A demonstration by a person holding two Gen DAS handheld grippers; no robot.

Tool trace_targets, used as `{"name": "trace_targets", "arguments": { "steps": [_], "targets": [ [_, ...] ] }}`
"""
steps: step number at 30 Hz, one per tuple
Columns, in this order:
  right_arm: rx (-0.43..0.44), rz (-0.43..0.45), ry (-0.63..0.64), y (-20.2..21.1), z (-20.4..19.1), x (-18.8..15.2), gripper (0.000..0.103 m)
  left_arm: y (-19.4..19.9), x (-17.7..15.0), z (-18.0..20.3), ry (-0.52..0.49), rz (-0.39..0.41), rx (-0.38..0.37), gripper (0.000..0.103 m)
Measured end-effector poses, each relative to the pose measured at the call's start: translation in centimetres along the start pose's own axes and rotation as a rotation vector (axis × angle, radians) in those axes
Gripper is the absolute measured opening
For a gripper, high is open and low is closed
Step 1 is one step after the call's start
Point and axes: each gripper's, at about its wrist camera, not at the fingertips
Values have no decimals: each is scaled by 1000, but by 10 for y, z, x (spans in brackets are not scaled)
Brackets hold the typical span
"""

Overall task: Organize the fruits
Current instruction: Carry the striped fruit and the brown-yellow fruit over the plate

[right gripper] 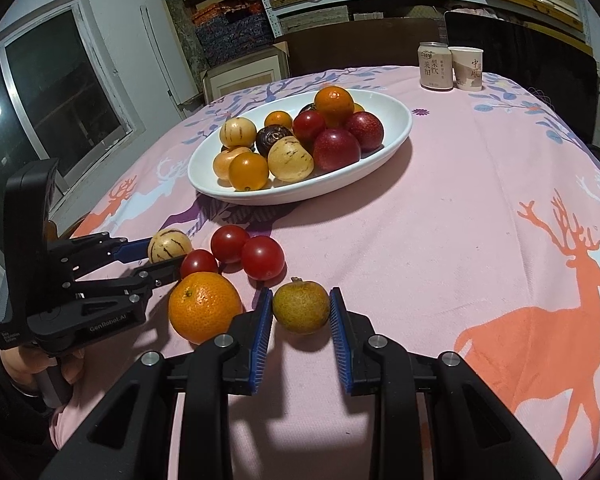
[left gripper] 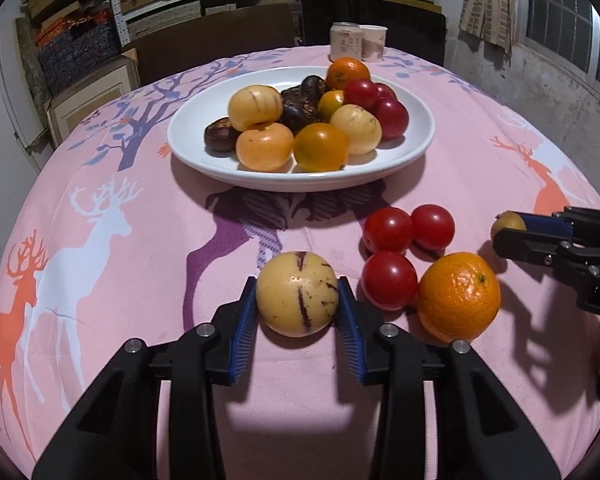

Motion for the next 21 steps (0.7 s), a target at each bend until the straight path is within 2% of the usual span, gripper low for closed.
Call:
{"name": "trace_targets", "arguments": {
  "steps": [16,21],
  "targets": [
    [-13,34,-28,13,6,1,29,20,-4,-9,47,62,6,38],
    [9,49,-34,29,10,23,29,45,10,-14,60,117,-26,38]
  ]
}}
Point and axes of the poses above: each gripper's, at about its wrist camera, not at the fingertips, and y roughly against the way its jaws point, z to its right, x to its top, and after that the axes turned 12 degrees about -x, right-handed
